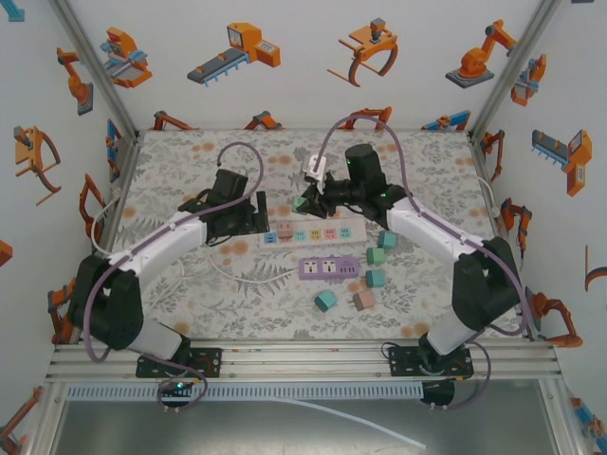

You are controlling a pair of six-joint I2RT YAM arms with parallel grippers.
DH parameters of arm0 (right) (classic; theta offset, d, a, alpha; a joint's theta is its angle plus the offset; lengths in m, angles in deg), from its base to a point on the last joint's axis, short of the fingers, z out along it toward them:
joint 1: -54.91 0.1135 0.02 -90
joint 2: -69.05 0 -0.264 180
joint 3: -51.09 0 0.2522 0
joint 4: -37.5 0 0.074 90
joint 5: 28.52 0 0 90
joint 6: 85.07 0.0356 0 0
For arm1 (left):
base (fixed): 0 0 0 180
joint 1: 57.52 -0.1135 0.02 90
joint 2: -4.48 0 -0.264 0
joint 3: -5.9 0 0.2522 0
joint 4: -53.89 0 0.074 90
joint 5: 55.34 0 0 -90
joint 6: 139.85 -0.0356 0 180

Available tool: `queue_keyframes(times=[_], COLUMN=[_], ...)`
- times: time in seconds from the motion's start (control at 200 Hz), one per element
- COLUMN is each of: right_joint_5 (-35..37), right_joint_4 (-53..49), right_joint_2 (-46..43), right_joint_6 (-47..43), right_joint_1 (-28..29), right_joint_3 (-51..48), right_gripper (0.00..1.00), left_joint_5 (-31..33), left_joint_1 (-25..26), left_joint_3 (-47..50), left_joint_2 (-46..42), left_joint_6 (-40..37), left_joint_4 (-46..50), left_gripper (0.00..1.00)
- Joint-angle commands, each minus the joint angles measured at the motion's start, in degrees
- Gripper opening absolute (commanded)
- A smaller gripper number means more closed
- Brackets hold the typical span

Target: Pull the plug off the socket

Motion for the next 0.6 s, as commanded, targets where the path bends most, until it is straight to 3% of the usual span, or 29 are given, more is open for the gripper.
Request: queue_keyframes(times=[0.0, 0.295, 0.486, 0.596], right_joint_5=[4.48, 22.10, 23.45, 23.85], right_joint_4=[8.28, 10.10, 12.24, 11.58], right_joint_2=[-5.79, -21.19, -31.20, -36.12], right_joint_6=[13.86, 40.01, 60.62, 67.46], right_joint_1=[-1.34, -7.41, -18.28, -24.05], right_joint_3=[-3.50, -16.12, -27.26, -33.29], right_gripper=[0.15, 0.14, 0.15, 0.15], left_joint_5=[-6.69, -24.38, -34.48, -39.48], left_joint_1=[0.37, 1.29, 3.02, 4.59], left_joint_3=[-0.24, 3.42, 4.55, 4.36], left_joint_2=[-5.53, -16.96, -20.91, -22.18], left_joint_6=[-4.25, -10.55, -14.81, -16.69], left_joint_4=[-1.09, -10.40, -13.85, -14.40], left_gripper=[0.87, 0.92, 0.94, 0.96])
